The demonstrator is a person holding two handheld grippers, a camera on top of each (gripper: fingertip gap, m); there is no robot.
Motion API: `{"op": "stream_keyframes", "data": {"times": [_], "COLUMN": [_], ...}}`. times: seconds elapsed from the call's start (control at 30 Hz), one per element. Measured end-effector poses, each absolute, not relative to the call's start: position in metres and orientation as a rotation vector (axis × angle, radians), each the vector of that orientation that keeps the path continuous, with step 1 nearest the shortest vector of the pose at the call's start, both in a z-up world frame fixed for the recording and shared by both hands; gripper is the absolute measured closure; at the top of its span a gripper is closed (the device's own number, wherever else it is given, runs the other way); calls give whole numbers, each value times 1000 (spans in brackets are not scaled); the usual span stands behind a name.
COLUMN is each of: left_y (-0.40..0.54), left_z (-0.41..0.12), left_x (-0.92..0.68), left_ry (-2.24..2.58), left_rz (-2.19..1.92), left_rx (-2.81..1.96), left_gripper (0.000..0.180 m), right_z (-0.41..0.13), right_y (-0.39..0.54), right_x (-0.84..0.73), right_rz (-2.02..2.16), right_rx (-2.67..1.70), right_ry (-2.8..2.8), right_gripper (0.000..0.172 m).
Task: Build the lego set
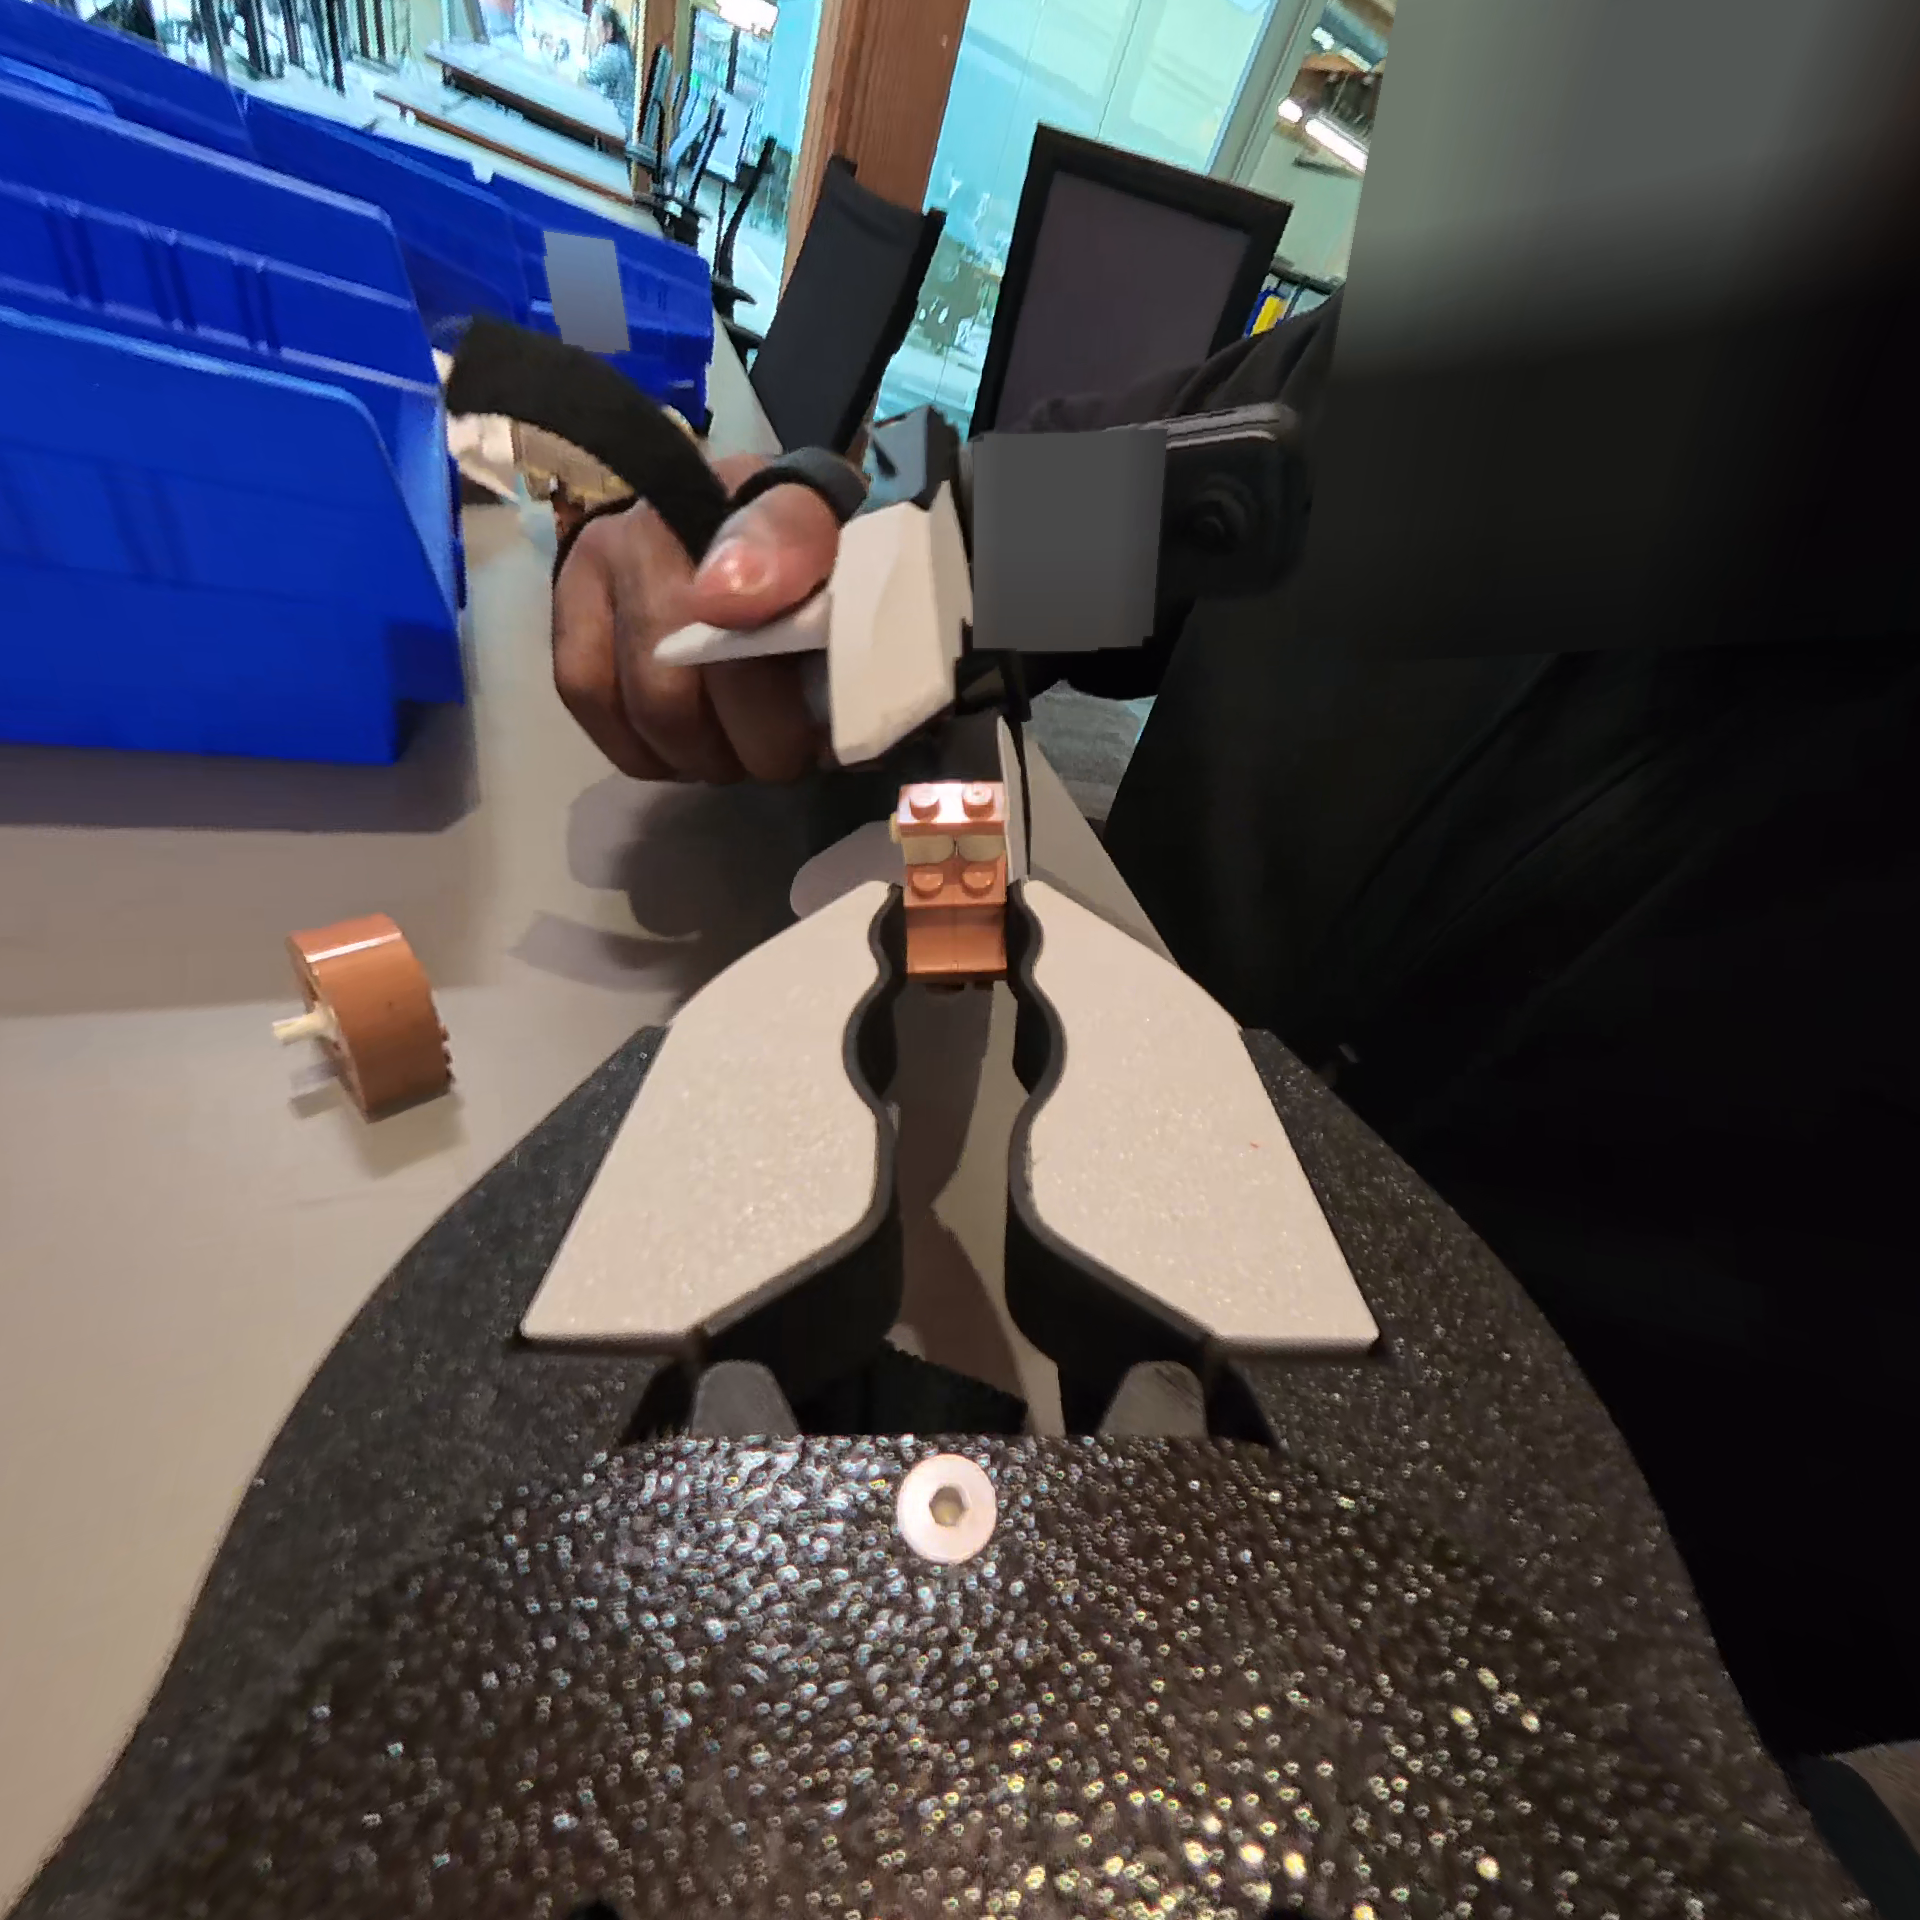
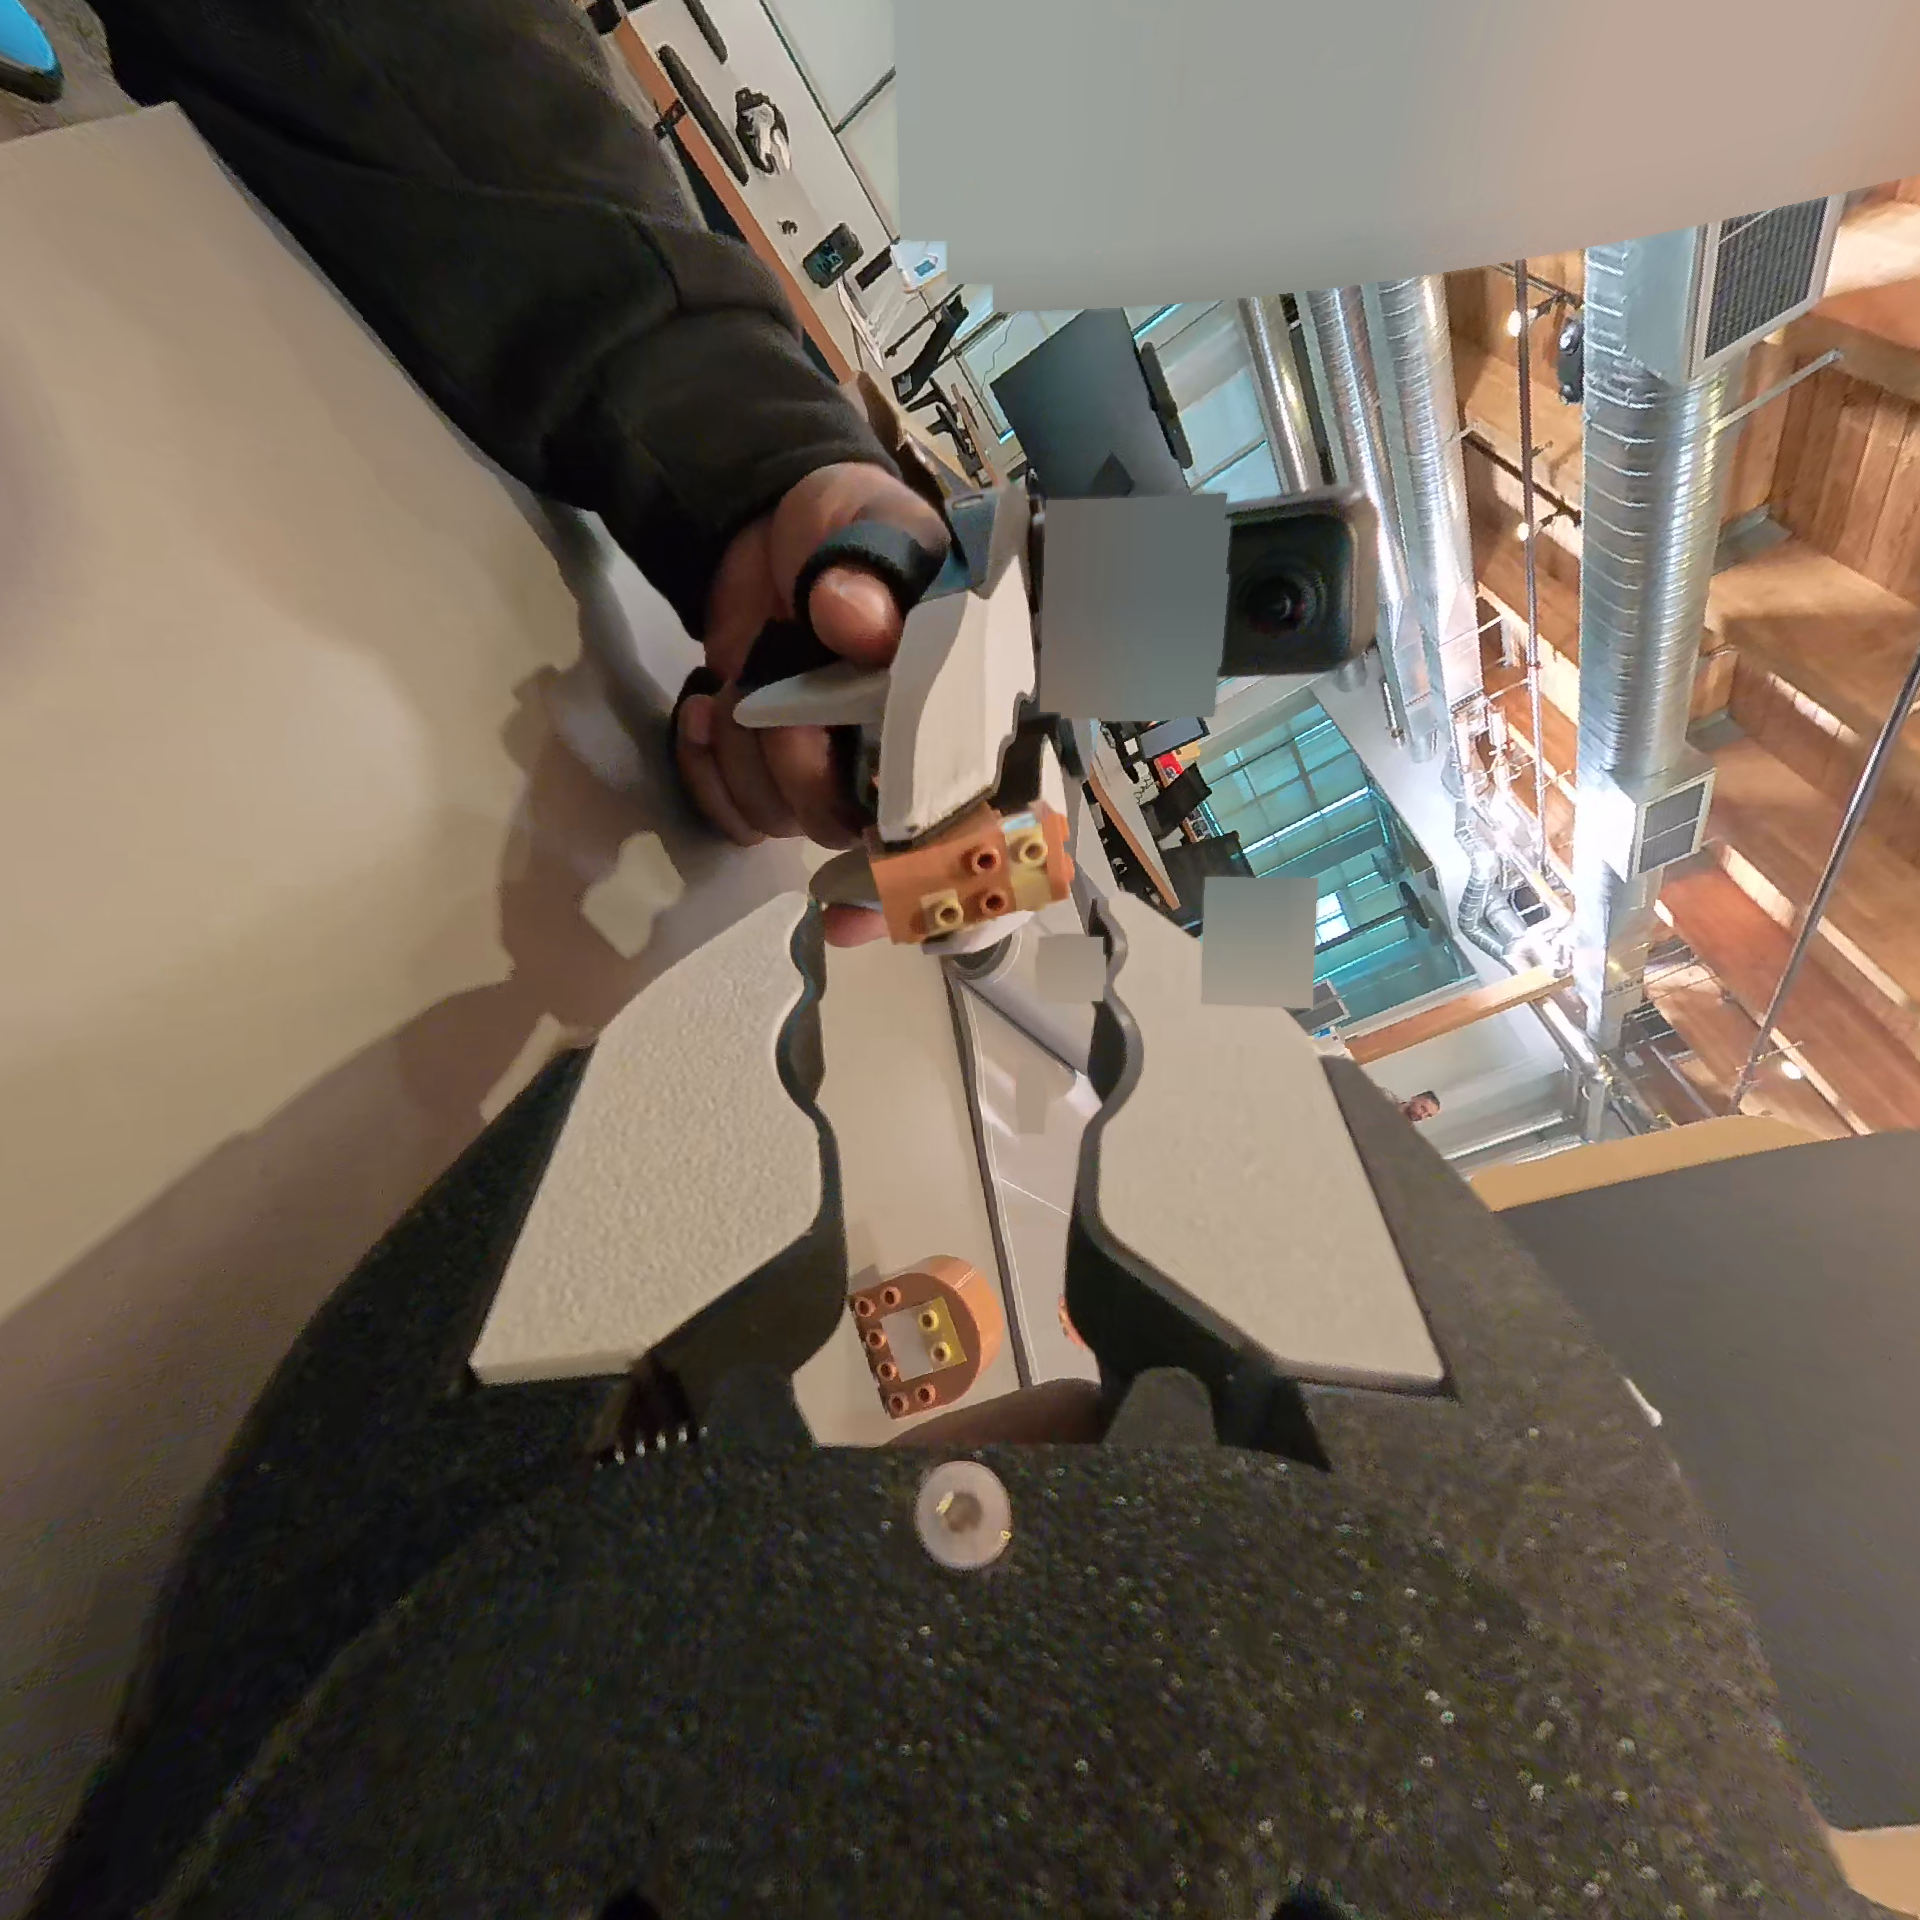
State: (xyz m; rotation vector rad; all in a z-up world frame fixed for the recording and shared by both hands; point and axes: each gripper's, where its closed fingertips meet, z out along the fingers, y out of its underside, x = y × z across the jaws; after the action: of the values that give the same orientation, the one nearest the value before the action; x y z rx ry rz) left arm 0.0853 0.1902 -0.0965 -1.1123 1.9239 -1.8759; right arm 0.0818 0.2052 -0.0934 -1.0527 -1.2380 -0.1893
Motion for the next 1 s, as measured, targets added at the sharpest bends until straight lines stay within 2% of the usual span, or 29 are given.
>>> {"op": "stream_keyframes", "data": {"times": [0.27,0.4,0.77,0.9,1.0], "left_y": [189,187,189,196,211], "left_z": [-109,-112,-120,-122,-132], "left_x": [89,89,90,94,98], "left_ry": [1968,1988,2025,1993,1991], "left_rz": [-1851,-1826,-1732,-1684,-1496], "left_rx": [-1254,-1275,-1290,-1320,-1342], "left_gripper": [163,163,162,163,163], "right_z": [-97,-100,-108,-110,-115], "right_y": [203,201,203,210,211], "right_x": [78,76,76,81,84], "right_rz": [-223,-242,-219,-260,-218], "right_rx": [-1017,-998,-1043,-1055,-1114], "right_ry": [-1264,-1286,-1345,-1301,-1314], "right_gripper": [124,136,136,135,119]}}
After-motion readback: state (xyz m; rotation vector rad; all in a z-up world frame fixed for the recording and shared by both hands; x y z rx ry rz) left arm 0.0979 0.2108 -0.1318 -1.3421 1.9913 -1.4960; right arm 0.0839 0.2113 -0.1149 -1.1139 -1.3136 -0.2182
